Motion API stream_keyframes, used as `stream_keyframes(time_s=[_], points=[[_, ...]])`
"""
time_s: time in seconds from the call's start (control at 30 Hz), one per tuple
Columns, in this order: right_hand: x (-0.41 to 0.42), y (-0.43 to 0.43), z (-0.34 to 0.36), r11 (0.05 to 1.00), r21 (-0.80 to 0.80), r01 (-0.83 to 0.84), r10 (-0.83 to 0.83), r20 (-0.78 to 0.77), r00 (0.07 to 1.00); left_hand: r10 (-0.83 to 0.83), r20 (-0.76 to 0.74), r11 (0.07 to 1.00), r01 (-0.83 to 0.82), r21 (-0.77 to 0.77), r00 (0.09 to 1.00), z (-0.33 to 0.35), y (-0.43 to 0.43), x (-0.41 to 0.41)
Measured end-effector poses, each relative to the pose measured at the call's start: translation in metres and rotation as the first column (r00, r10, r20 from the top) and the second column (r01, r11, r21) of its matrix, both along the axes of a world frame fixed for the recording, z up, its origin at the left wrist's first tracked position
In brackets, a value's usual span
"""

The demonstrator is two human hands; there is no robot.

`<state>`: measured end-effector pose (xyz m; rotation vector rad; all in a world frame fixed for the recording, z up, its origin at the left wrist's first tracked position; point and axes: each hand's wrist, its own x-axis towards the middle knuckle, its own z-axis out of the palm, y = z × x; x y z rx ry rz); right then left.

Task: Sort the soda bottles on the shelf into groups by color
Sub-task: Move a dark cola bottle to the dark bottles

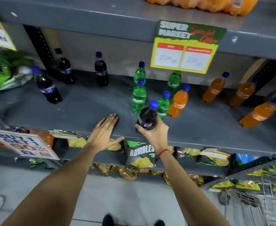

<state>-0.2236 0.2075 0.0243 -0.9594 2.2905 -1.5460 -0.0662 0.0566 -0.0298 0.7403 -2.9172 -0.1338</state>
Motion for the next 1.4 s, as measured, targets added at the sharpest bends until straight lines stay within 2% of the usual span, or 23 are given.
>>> stream_keyframes(time_s=[0.17, 0.3, 0.5, 0.67, 0.87, 1.07, 1.23, 1.4], points=[[0.044, -0.095, 0.018, 0.995, 0.034, -0.096, 0.099, -0.069, 0.993, 0.123, -0.07, 0.99, -0.118, 0.079, 0.99, 0.007, -0.045, 0.047], [0.061, -0.155, 0.019, 0.988, 0.062, -0.138, 0.141, -0.051, 0.989, 0.232, -0.104, 0.969, -0.219, 0.118, 0.967, 0.009, -0.071, 0.063], [0.072, -0.207, 0.005, 0.988, 0.092, -0.121, 0.122, -0.004, 0.993, 0.254, -0.082, 0.963, -0.244, 0.119, 0.964, -0.001, -0.089, 0.069], [0.072, -0.217, -0.003, 0.99, 0.069, -0.122, 0.123, -0.006, 0.992, 0.244, -0.105, 0.967, -0.235, 0.095, 0.964, -0.006, -0.093, 0.068], [0.069, -0.206, -0.022, 0.955, 0.017, -0.295, 0.288, 0.178, 0.941, 0.226, -0.102, 0.974, -0.222, 0.048, 0.969, -0.009, -0.093, 0.07], [0.078, -0.204, -0.024, 0.978, -0.01, -0.208, 0.206, 0.176, 0.963, 0.229, -0.089, 0.973, -0.226, 0.043, 0.969, -0.009, -0.094, 0.07], [0.076, -0.203, -0.025, 0.97, -0.017, -0.243, 0.242, 0.201, 0.949, 0.219, -0.112, 0.976, -0.215, 0.043, 0.969, -0.007, -0.093, 0.071], [0.074, -0.208, -0.027, 0.975, -0.011, -0.224, 0.223, 0.157, 0.962, 0.219, -0.112, 0.975, -0.215, 0.048, 0.969, -0.006, -0.093, 0.071]])
